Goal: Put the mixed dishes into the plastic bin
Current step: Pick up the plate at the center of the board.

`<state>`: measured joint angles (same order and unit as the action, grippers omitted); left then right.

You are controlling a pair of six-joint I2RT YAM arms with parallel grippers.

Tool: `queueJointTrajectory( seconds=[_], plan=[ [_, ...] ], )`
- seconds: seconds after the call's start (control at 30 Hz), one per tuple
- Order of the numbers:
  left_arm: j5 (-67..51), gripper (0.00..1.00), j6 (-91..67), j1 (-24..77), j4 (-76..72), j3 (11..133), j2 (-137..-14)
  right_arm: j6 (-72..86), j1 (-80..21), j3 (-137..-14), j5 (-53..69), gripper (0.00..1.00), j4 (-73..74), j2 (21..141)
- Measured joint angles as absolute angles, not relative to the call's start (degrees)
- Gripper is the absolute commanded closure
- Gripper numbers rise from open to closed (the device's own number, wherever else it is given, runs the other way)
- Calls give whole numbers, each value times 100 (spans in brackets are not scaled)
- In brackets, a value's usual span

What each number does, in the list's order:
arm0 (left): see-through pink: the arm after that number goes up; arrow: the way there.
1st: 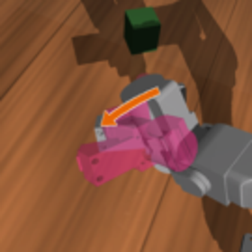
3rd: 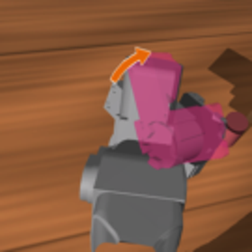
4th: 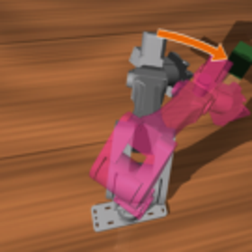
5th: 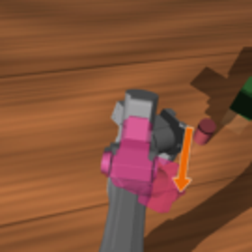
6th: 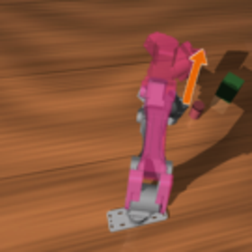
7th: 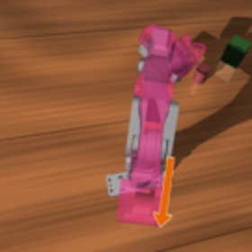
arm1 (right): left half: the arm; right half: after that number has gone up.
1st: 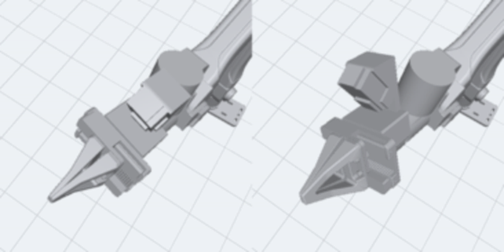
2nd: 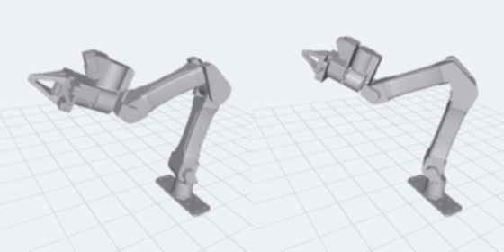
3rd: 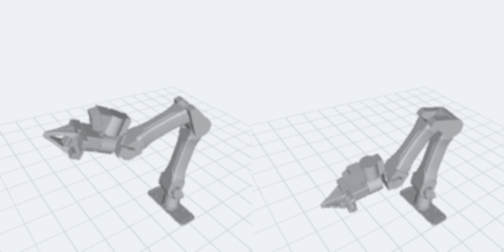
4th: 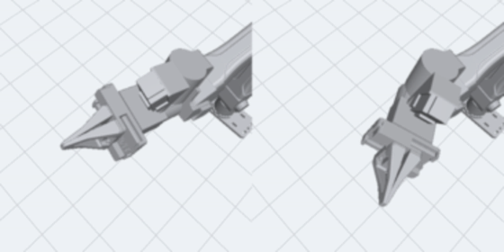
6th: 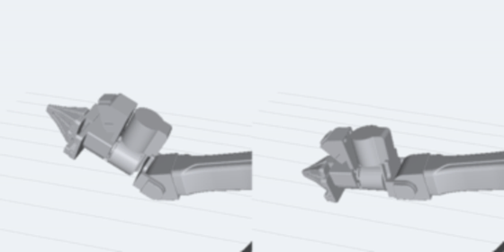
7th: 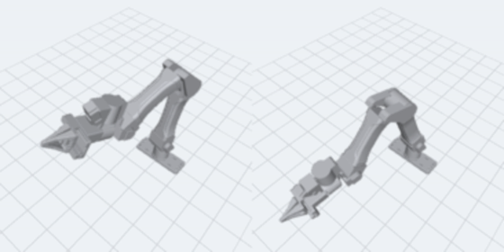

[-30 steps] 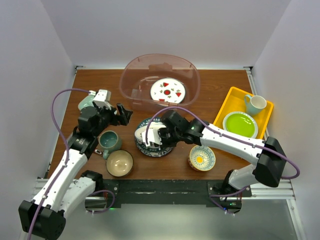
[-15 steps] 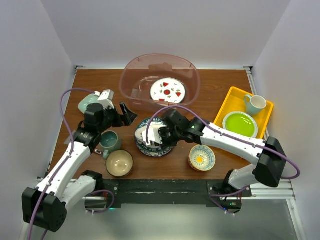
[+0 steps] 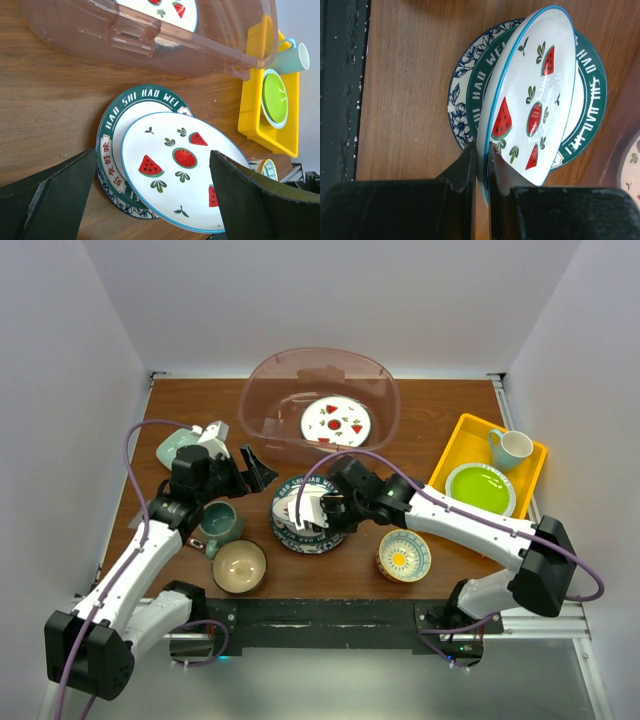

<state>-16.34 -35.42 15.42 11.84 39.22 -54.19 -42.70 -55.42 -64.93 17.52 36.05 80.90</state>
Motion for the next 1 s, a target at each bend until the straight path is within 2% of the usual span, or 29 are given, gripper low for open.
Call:
queueJointTrajectory(
  seconds=[0.73, 1.0],
  plan=[
    [-1651, 0, -4128, 1542, 1905, 4143, -5780, -4357, -5478, -6563, 1752, 100, 3767, 8082],
    [-2139, 0, -4912, 1542, 1933, 4141, -6020, -4353, -5441, -6652, 1673, 100, 3900, 8082]
  ],
)
